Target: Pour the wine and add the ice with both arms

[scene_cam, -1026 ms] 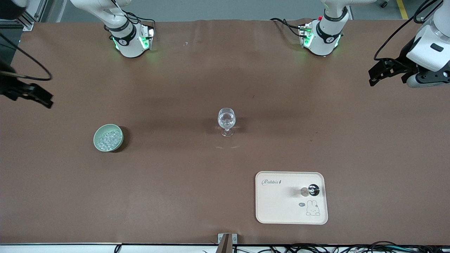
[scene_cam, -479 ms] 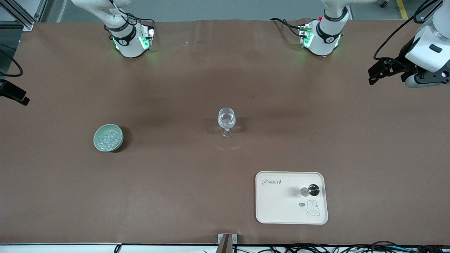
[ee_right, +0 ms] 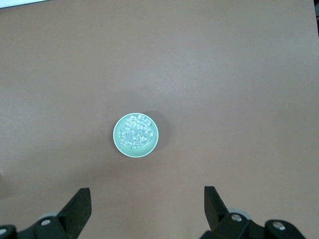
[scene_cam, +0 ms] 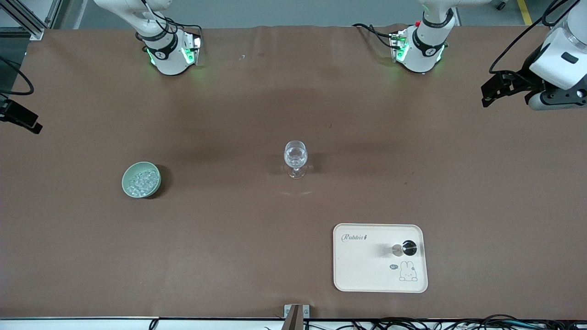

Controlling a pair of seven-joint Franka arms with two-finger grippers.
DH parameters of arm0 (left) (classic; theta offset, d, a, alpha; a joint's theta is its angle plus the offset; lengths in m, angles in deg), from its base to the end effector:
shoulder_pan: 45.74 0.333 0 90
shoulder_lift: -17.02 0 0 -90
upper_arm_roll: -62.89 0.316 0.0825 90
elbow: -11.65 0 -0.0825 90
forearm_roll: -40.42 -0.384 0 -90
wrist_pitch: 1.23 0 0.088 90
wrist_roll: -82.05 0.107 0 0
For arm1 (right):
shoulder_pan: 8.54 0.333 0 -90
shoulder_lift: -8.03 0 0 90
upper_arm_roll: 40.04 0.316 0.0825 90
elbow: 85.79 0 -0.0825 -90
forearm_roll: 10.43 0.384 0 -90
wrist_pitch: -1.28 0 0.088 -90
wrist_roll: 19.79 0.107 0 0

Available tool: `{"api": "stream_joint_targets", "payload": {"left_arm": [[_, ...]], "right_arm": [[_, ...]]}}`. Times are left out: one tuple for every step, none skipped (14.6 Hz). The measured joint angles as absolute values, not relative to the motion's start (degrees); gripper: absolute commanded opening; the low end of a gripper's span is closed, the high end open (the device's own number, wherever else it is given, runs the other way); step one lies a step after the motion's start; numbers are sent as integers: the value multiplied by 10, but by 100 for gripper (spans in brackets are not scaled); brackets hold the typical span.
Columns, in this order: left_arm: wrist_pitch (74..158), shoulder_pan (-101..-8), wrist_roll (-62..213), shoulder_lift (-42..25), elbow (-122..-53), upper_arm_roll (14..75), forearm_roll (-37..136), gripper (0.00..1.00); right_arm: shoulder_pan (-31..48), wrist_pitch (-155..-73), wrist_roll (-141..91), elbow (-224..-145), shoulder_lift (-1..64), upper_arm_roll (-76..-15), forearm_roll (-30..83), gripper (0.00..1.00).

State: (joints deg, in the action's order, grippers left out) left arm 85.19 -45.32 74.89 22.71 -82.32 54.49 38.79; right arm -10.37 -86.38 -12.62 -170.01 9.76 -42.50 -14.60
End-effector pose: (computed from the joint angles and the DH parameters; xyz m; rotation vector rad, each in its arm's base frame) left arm 0.5118 -0.0726 0.6393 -3.0943 0.0187 0.0427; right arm 0.5582 -0.0495 0.6518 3.0521 -0.3124 0.0487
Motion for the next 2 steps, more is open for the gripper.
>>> {"api": "stream_joint_targets", "payload": {"left_arm": [[852, -453, 760, 227, -823, 545, 388, 100], [852, -453, 766, 227, -823, 545, 388, 100]], "right_arm": [[-104, -864, -126, -1701, 98, -425, -146, 100], [-104, -864, -126, -1701, 98, -425, -146, 100]]}}
